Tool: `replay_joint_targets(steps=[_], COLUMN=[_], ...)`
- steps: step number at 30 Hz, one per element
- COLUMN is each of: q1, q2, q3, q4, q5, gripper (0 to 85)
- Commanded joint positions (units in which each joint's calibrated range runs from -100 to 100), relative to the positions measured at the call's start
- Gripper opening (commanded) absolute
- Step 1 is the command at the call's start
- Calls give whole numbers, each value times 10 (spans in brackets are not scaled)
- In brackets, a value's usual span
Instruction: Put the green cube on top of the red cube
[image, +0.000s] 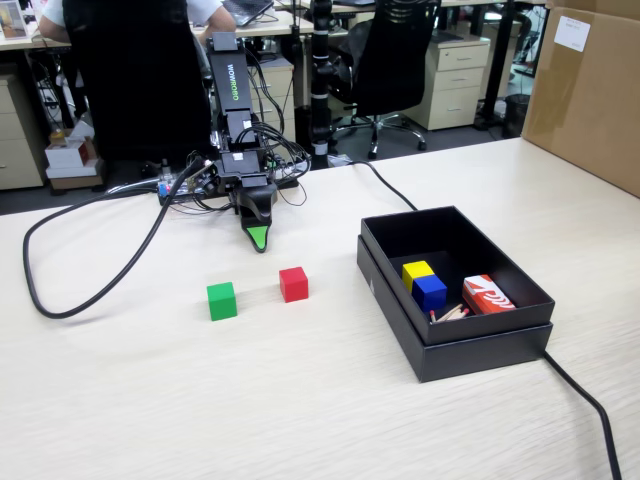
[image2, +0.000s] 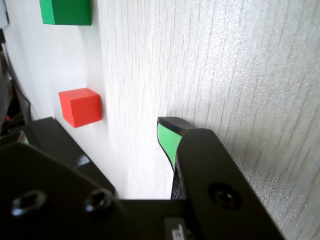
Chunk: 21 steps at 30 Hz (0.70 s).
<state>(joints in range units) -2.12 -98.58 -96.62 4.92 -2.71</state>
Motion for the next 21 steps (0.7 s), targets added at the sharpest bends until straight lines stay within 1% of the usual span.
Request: replay_joint_targets(steps=[1,14,16,21], q1=[0,2,2,2], q2=[2,4,5,16], q3=[-5,5,23,119], q4=[-22,-25,-59,-186], q5=[-1,-1,-1,2], gripper=[501,497,497,496])
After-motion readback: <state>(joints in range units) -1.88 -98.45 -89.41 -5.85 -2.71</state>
